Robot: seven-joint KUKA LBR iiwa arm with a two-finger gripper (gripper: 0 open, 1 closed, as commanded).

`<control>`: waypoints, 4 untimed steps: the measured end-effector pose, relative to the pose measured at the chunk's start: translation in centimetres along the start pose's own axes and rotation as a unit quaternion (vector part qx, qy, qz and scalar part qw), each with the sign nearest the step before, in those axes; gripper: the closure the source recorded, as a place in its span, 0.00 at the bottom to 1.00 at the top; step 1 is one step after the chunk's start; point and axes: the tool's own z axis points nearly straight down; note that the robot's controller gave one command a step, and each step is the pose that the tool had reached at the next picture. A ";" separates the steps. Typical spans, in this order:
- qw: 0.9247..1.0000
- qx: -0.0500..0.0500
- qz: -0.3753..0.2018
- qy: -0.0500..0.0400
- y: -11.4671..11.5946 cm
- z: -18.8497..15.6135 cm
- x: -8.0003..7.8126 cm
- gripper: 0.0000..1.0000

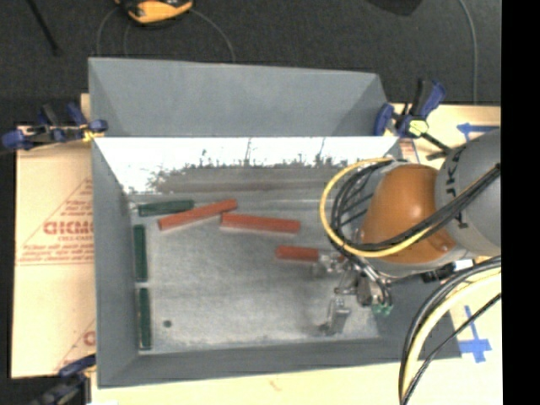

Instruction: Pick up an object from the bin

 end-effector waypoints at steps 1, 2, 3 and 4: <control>0.991 0.002 -0.136 -0.002 -4.2 0.6 -2.1 0.00; 0.988 0.002 -0.155 -0.002 -7.6 1.0 -1.7 0.00; 0.985 0.002 -0.175 0.000 -9.3 0.2 -0.1 0.00; 0.993 0.001 -0.119 0.001 -4.3 -3.1 1.0 0.00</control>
Offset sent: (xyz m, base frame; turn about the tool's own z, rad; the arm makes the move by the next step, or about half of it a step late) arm 0.0016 -0.0964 -0.0139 -0.3528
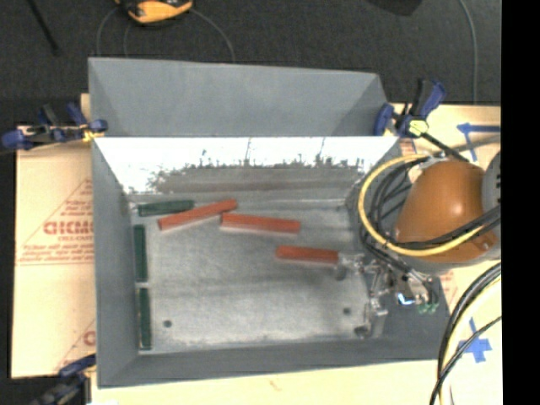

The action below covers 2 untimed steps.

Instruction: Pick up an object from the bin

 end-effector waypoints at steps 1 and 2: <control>0.999 0.000 -0.046 -0.002 2.5 -3.4 -2.0 0.00; 0.994 0.002 -0.107 -0.004 3.1 -3.5 -1.5 0.00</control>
Offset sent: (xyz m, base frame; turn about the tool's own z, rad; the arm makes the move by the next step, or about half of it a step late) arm -0.0074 0.0485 0.0157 -0.0301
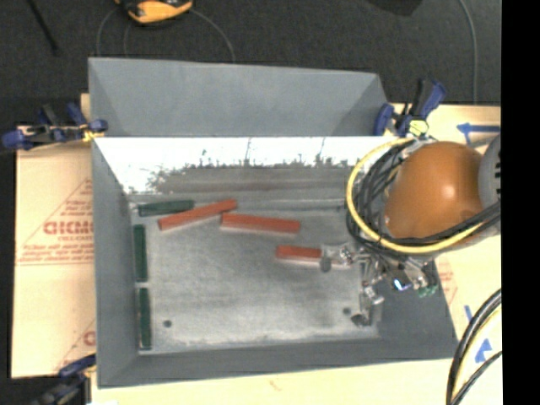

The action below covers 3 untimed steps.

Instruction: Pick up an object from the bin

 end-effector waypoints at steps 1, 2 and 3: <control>0.996 -0.001 0.090 0.001 -0.5 2.6 -3.2 0.00; 0.995 -0.001 0.097 0.001 -1.4 3.5 -5.2 0.00; 0.998 0.000 0.062 0.001 -3.2 5.6 -5.6 0.00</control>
Offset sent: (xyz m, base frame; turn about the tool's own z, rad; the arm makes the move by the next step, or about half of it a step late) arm 0.0616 0.0020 -0.0365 0.1051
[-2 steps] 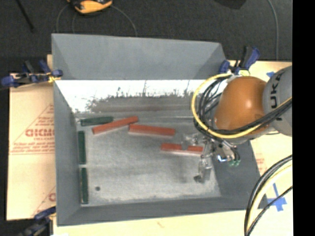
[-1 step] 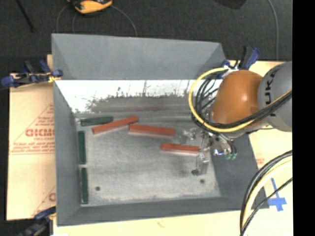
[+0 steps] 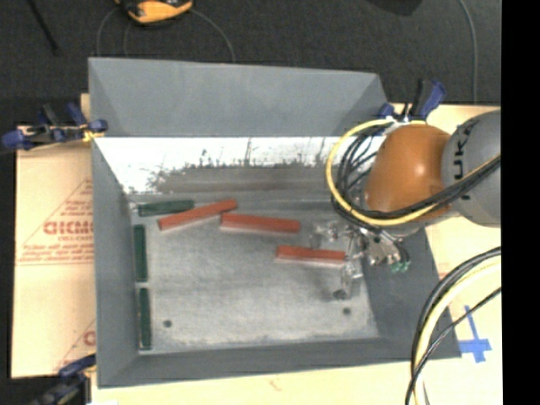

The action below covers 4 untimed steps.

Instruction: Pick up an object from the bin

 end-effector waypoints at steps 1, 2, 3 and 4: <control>0.995 0.000 0.099 -0.001 -2.4 2.5 -4.7 1.00; 0.995 0.000 0.099 -0.001 -2.4 2.5 -4.7 1.00; 0.996 0.000 0.086 0.000 0.6 -8.4 -6.1 1.00; 0.996 0.000 0.086 0.000 0.6 -8.4 -6.1 1.00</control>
Offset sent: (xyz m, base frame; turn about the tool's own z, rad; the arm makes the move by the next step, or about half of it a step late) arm 0.0000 0.0000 0.0000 0.0000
